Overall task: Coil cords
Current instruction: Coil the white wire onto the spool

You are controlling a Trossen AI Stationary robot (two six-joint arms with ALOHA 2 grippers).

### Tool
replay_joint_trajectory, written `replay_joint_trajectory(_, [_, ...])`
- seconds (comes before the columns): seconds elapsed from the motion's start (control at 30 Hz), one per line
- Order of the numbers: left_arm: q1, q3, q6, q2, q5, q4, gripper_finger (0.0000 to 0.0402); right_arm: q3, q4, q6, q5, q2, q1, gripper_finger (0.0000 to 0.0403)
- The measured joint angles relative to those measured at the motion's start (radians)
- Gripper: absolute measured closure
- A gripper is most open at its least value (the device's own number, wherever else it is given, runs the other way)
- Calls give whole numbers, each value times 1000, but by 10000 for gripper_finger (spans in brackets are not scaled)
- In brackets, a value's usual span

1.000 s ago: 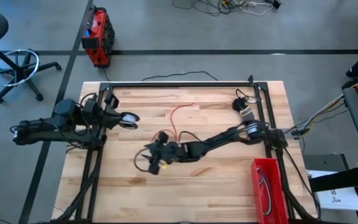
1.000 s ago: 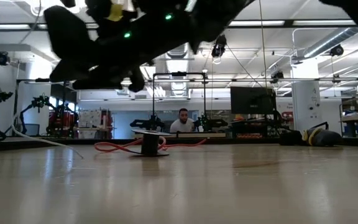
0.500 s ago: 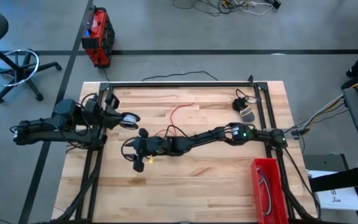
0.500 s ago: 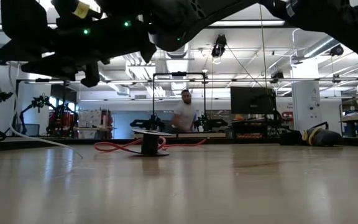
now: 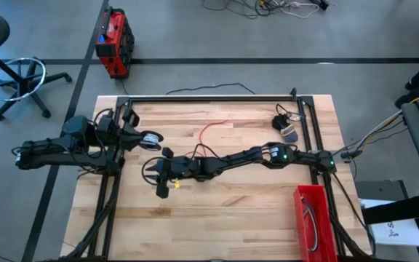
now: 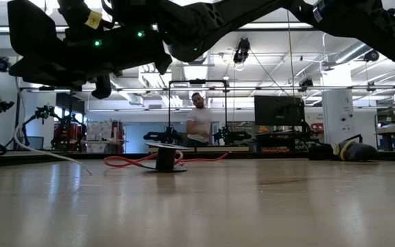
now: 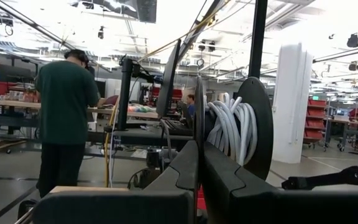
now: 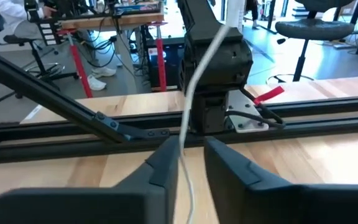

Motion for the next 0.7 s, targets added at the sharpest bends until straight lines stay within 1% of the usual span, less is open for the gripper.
replay_joint_trajectory(0.2, [0,0,0,0,0,2,401,0,6,2,-5,0,-5,389])
replay_joint_trajectory(0.3, [0,0,0,0,0,1,401,3,-60,20,-3,-4,-5,397])
replay_joint_trajectory(0.4, [0,-2,-7,0,0,-11,401,11,-244,35,7,-47,-5,400])
replay_joint_trajectory(0.43, [0,-2,-8,-3,0,-11,401,12,-323,36,25,-73,-4,401])
replay_joint_trajectory(0.5, [0,-2,-8,-11,0,-15,401,14,-486,48,89,-127,5,401])
replay_joint_trajectory(0.63, [0,-2,-8,-37,0,-33,401,13,-842,49,250,-246,33,402])
replay_joint_trajectory(0.7, [0,-2,-8,-54,0,-36,401,13,-993,73,305,-320,45,402])
